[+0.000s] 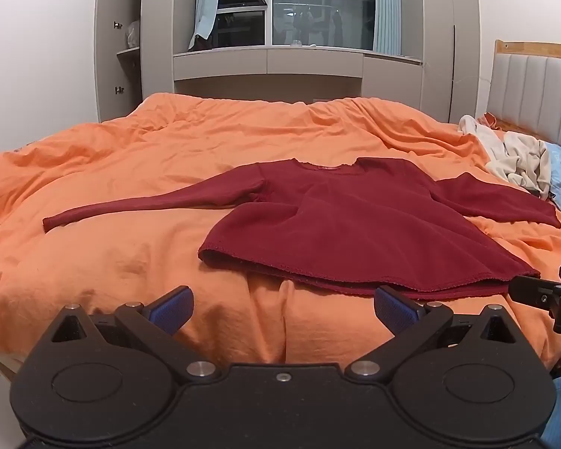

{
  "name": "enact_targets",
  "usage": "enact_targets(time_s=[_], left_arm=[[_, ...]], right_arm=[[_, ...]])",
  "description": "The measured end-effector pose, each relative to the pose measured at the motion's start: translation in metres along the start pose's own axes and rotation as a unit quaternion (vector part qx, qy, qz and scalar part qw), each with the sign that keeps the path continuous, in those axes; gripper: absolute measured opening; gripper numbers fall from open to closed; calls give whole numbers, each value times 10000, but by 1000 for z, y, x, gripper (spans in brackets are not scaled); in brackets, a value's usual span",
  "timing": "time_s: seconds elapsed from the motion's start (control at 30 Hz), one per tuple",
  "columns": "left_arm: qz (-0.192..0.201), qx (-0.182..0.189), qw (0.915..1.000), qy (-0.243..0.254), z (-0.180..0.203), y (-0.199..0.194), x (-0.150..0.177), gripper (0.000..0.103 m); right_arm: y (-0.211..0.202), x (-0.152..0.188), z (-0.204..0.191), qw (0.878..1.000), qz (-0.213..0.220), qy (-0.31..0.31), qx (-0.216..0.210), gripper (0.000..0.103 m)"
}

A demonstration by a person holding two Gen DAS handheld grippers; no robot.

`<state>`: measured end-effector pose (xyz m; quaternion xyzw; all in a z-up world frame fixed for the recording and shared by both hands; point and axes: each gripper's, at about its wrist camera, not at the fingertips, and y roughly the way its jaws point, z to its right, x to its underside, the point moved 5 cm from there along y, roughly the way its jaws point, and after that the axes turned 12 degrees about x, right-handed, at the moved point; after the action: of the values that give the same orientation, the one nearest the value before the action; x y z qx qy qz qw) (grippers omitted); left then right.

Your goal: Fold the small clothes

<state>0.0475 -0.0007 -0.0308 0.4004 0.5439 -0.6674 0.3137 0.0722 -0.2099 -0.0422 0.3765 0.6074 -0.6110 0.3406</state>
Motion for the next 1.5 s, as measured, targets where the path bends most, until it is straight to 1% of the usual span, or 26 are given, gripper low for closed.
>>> enact_targets(time_s=[0.93, 1.5], left_arm=[[-67, -3, 10000, 12, -4, 9, 5, 103], [-180, 13, 9998, 32, 0, 12, 4, 103]], right_arm=[[6, 4, 0, 10000, -38, 5, 7, 103], [9, 6, 0, 10000, -85, 11, 28, 103]])
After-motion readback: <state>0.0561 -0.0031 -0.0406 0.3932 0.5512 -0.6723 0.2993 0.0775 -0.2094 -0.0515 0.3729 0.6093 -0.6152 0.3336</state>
